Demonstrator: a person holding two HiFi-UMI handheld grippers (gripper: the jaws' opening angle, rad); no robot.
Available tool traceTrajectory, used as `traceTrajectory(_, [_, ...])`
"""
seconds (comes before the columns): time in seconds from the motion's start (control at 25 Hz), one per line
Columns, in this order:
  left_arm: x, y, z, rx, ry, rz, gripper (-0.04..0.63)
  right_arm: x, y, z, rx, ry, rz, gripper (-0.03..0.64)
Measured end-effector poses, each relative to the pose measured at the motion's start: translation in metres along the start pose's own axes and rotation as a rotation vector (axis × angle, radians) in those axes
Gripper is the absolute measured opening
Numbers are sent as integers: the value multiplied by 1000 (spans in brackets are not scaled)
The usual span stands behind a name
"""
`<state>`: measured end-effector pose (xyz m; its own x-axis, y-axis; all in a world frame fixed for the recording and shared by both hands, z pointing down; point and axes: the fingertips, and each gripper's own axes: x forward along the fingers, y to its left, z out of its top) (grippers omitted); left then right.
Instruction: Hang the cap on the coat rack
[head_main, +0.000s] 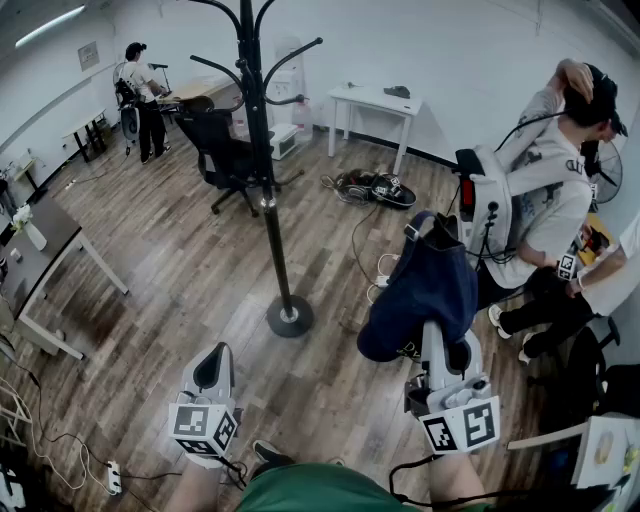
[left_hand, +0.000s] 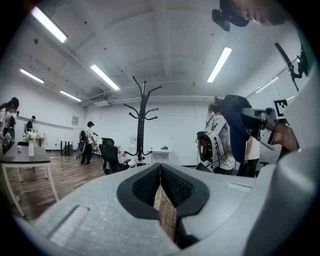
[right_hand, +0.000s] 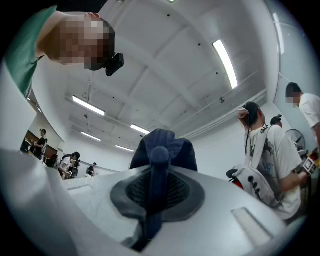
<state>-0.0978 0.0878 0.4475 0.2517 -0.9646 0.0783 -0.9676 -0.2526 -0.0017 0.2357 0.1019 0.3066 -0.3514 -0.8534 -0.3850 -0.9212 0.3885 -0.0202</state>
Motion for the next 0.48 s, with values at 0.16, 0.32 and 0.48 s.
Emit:
traceTrajectory(0.16, [-3,-17,3,0,7,4,14,-11,-12,6,3,2,-1,18])
traceTrajectory(0.32, [1,-30,6,7,0,15,14,-19,-26,7,13,4,7,18])
traceTrajectory(0.48, [-1,-39,8,11,-13,31,14,-22,-36,11,21,0,20,20])
